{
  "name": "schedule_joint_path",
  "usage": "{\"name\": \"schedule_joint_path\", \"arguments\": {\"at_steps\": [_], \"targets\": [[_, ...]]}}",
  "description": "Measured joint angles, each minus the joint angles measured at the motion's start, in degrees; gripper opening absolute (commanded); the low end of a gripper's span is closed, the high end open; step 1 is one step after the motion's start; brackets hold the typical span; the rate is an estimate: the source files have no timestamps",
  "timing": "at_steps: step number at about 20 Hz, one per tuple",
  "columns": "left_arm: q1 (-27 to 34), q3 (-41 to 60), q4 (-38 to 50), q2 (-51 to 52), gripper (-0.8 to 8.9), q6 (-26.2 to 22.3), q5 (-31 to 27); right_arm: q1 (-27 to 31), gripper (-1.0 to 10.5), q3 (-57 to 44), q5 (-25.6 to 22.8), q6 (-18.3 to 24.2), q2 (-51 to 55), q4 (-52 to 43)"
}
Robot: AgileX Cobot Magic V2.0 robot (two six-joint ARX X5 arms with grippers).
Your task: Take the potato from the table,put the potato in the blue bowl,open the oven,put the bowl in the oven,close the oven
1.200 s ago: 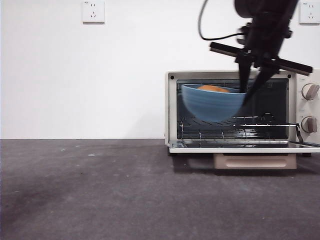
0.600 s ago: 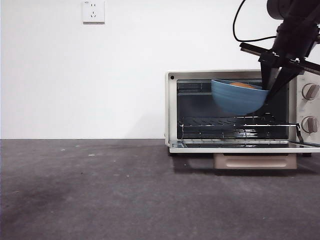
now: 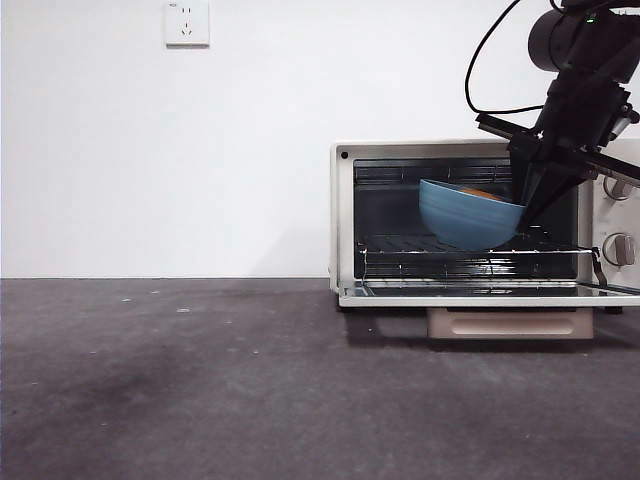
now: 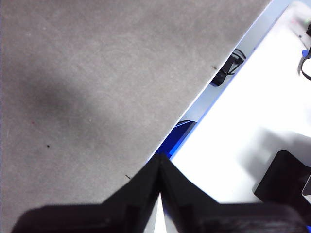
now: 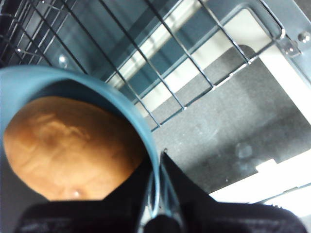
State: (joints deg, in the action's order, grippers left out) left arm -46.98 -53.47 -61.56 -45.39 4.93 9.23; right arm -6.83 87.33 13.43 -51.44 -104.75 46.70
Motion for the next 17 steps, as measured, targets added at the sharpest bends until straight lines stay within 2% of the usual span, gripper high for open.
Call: {"name": "schedule_joint_path", "arguments": {"at_steps": [3, 9, 11, 13, 17], "targets": [[0.0, 0.02, 0.52, -0.42, -0.08, -0.02, 0.04, 0.07, -0.1, 1.97, -3.06, -1.42, -0.5, -0.31], [0.0, 0.0, 3.13, -0.35, -0.08, -0.24, 2.47, 0.31, -0.1, 4.83, -5.6, -1.97, -0.52, 3.04], [0.0, 0.0, 3.13, -0.35, -0.08, -0.35, 3.21, 0.31, 0.5, 4.83, -6.03, -1.95, -0.52, 2.97], [0.0, 0.0, 3.13, -0.35, -0.08, -0.39, 3.21, 0.33, 2.5, 4.83, -6.12, -1.97, -0.52, 2.67], [0.0, 0.0, 3.1, -0.35, -0.08, -0.39, 3.21, 0.33, 2.6, 4.98, -6.05, -1.84, -0.52, 0.04]]}}
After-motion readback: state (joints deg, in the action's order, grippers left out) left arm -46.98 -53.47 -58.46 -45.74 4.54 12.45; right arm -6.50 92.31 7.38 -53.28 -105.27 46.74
